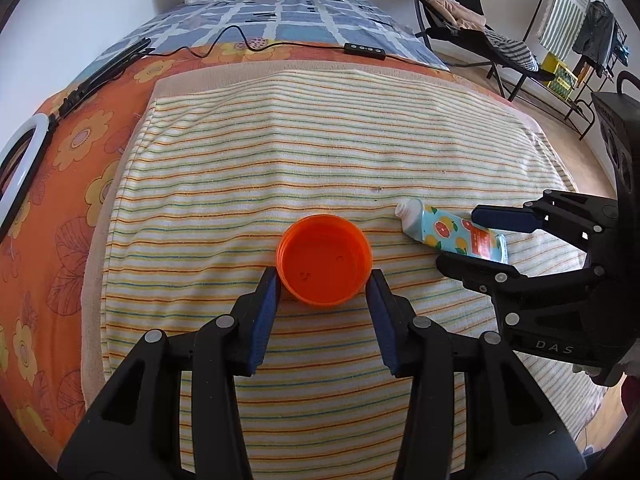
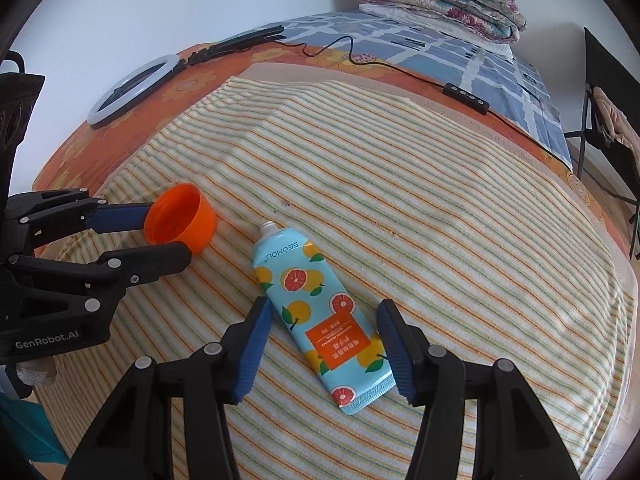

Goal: Collect trash
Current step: 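Grasp the orange cup rim with the left tool while the right tool grasps the fruit-print tube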

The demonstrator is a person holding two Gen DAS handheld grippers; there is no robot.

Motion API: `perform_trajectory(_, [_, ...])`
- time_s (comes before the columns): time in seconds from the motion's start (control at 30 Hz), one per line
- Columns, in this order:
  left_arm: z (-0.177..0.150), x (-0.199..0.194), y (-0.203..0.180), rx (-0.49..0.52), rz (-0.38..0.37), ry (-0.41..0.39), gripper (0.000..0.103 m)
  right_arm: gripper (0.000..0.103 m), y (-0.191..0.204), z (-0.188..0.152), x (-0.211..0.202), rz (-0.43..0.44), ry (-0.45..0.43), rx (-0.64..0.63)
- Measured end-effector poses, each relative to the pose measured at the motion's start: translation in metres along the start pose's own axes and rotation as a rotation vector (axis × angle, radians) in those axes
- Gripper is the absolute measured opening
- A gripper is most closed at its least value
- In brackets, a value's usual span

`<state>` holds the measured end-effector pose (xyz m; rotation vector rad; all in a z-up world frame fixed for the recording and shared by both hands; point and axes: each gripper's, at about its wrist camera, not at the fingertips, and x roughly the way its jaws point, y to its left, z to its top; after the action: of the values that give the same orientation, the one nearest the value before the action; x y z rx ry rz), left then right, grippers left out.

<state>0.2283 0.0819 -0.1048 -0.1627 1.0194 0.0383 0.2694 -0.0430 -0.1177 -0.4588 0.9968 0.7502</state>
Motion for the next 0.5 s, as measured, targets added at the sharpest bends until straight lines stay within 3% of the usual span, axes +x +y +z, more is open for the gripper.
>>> perform_trajectory(0.03, [0.000,0.000,0.001,0.001,0.000,-0.001,0.045,0.055,0.001,0.001,0.001,-0.001,0.002,-0.007])
perform_trajectory(0.2, [-0.002,-0.002,0.003,0.001,-0.001,-0.005,0.045,0.028,-0.003,0.004,0.000,0.046,0.001,0.026])
perform_trajectory(0.3, [-0.002,-0.004,0.003,0.002,0.001,-0.007,0.045,0.017,-0.010,0.004,0.000,0.062,-0.001,0.061])
perform_trajectory(0.43, [-0.003,-0.004,0.003,0.001,0.001,-0.007,0.045,0.016,-0.011,0.002,-0.001,0.071,0.005,0.061])
perform_trajectory(0.5, [-0.003,-0.004,0.003,0.002,0.001,-0.007,0.045,0.025,-0.010,0.003,-0.001,0.061,0.009,0.061])
